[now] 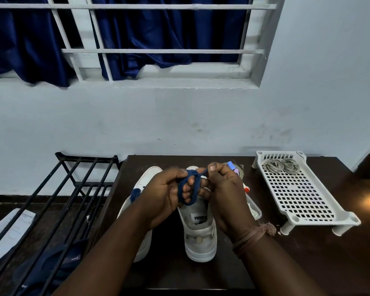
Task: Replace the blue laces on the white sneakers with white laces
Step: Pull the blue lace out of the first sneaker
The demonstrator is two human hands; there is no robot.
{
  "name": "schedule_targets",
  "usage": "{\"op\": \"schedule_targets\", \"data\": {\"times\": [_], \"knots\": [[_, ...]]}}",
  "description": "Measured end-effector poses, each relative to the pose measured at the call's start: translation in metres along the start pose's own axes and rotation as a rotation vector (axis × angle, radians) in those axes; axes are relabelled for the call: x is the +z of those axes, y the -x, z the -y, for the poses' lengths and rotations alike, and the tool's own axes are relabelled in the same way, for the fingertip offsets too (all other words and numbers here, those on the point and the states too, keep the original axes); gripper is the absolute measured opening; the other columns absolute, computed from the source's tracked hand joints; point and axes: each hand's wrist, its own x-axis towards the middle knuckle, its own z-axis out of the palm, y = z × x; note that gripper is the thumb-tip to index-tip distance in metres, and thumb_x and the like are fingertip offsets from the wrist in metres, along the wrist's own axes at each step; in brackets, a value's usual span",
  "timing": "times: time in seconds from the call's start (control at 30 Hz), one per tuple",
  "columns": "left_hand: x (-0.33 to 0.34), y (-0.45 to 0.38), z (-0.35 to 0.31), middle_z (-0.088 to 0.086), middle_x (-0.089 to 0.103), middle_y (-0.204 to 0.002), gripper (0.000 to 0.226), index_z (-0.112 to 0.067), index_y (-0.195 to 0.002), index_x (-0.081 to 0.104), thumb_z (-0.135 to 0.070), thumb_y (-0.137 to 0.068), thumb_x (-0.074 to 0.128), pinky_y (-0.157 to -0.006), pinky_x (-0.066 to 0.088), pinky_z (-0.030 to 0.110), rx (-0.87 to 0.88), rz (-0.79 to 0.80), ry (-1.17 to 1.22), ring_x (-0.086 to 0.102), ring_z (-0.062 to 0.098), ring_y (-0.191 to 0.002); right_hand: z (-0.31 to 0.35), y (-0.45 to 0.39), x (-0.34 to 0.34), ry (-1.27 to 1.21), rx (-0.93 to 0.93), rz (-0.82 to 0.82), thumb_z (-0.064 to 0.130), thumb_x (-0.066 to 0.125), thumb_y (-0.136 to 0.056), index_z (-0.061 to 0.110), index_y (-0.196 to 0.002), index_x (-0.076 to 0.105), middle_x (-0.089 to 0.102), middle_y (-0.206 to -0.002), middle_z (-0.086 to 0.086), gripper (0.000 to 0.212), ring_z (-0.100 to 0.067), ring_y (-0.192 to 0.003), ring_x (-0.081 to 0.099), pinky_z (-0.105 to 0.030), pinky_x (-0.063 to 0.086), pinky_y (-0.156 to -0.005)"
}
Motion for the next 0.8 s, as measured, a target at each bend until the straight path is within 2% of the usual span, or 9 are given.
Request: {"op": "schedule_targets", "data": {"times": [0.1,0.23,0.3,0.37,0.47,0.57,0.63,0.7,0.8], "knots": [[0.003,0.001,0.002,0.003,0.047,-0.06,0.027,-0.006,-0.076,0.054,-0.016,-0.096,0.04,-0.058,0.037,0.027,-0.011,0.001,-0.061,0.041,0.014,-0.055,-0.004,0.0,-0.004,0.07,0.023,-0.042,0.007,0.059,-0.097,-0.005,-0.101,0.06,0.066,-0.086,-0.035,0.013,-0.042,-0.073,0.064,-0.064,0.053,-0.077],[0.004,0.002,0.001,0.002,0.049,-0.06,0.027,-0.006,-0.077,0.054,-0.015,-0.096,0.038,-0.057,0.037,0.027,-0.02,0.0,-0.025,0.042,0.013,-0.055,-0.002,0.001,-0.004,0.26,-0.025,-0.066,0.002,0.068,-0.088,-0.003,-0.096,0.07,0.071,-0.086,-0.03,0.009,-0.052,-0.078,0.068,-0.065,0.056,-0.079],[0.004,0.001,0.002,0.002,0.049,-0.06,0.031,-0.007,-0.074,0.058,-0.015,-0.097,0.038,-0.057,0.037,0.027,-0.022,-0.006,-0.034,0.042,0.014,-0.056,0.002,0.002,-0.004,0.377,-0.067,-0.035,-0.001,0.063,-0.091,0.0,-0.093,0.073,0.073,-0.083,-0.024,0.01,-0.047,-0.08,0.07,-0.054,0.061,-0.076],[0.002,0.0,0.002,0.001,0.053,-0.062,0.034,-0.008,-0.074,0.062,-0.015,-0.097,0.038,-0.056,0.04,0.026,-0.013,-0.022,-0.023,0.045,0.015,-0.061,0.008,0.003,-0.005,0.463,-0.086,0.025,-0.008,0.053,-0.093,0.001,-0.092,0.074,0.075,-0.082,-0.019,0.022,-0.031,-0.074,0.074,-0.039,0.063,-0.068],[0.002,-0.001,0.001,0.001,0.055,-0.063,0.027,-0.005,-0.081,0.057,-0.014,-0.098,0.039,-0.055,0.043,0.023,-0.008,-0.054,-0.006,0.048,0.014,-0.06,0.016,0.009,-0.006,0.469,-0.052,0.106,-0.014,0.045,-0.09,-0.002,-0.088,0.074,0.075,-0.081,-0.019,0.032,-0.019,-0.068,0.072,-0.021,0.057,-0.061],[0.003,-0.003,0.001,0.003,0.055,-0.064,0.024,-0.004,-0.084,0.055,-0.013,-0.099,0.039,-0.054,0.044,0.023,0.006,-0.066,-0.003,0.048,0.011,-0.056,0.014,0.009,-0.01,0.485,-0.104,0.117,-0.005,0.059,-0.092,0.008,-0.107,0.073,0.076,-0.089,-0.013,0.024,-0.024,-0.084,0.075,-0.028,0.06,-0.075],[0.003,-0.004,0.002,0.004,0.056,-0.065,0.021,-0.003,-0.085,0.053,-0.011,-0.099,0.04,-0.054,0.045,0.023,0.01,-0.064,-0.003,0.049,0.012,-0.057,0.012,0.008,-0.014,0.514,-0.123,0.094,0.0,0.068,-0.09,0.013,-0.117,0.068,0.077,-0.092,-0.008,0.03,-0.019,-0.089,0.074,-0.029,0.059,-0.081],[0.005,-0.003,0.002,0.006,0.058,-0.07,0.018,-0.002,-0.09,0.055,-0.01,-0.098,0.042,-0.056,0.046,0.024,0.011,-0.049,0.004,0.051,0.013,-0.059,0.011,0.007,-0.017,0.556,-0.14,0.07,0.001,0.07,-0.088,0.014,-0.113,0.069,0.076,-0.092,-0.007,0.028,-0.017,-0.089,0.074,-0.032,0.059,-0.083],[0.003,-0.004,0.004,0.01,0.058,-0.076,0.013,0.0,-0.091,0.062,-0.01,-0.093,0.056,-0.062,0.047,0.026,0.026,-0.007,-0.031,0.053,0.016,-0.066,0.013,0.01,-0.015,0.481,-0.153,0.027,-0.004,0.069,-0.084,0.008,-0.102,0.064,0.073,-0.084,-0.014,0.023,-0.016,-0.075,0.07,-0.028,0.057,-0.071]]}}
